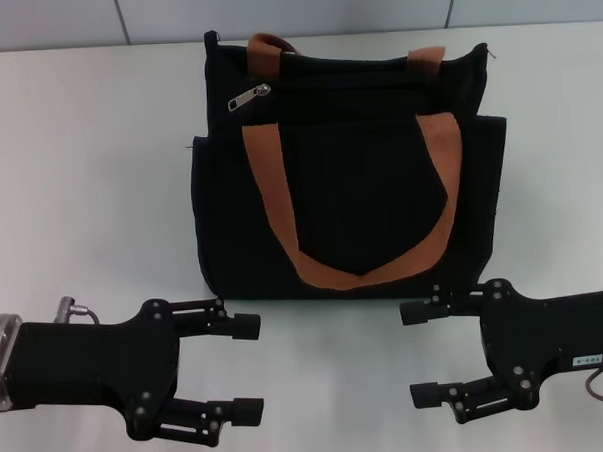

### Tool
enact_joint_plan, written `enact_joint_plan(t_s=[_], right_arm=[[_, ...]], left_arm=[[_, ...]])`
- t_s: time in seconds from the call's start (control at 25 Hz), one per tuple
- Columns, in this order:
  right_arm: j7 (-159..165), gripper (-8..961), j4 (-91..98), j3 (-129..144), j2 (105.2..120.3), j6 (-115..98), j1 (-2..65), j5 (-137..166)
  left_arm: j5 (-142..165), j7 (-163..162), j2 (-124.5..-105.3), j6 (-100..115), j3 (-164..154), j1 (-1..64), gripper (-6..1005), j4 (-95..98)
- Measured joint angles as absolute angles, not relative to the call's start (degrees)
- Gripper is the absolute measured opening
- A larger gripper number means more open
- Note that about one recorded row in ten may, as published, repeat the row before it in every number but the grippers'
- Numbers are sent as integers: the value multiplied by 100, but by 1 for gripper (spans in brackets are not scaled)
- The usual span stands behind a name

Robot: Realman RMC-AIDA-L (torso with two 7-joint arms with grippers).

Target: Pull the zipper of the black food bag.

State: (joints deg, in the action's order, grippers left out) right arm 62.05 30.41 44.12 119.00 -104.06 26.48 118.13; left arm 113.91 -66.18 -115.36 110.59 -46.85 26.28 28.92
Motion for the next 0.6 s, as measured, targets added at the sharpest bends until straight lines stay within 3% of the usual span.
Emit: enact_joint_plan(t_s=[0.6], right_arm=[[6168,835,3041,4412,11900,-10392,2653,11808]], left_arm=[[11353,-6619,-11556,11063,-4637,2628,829,2892]])
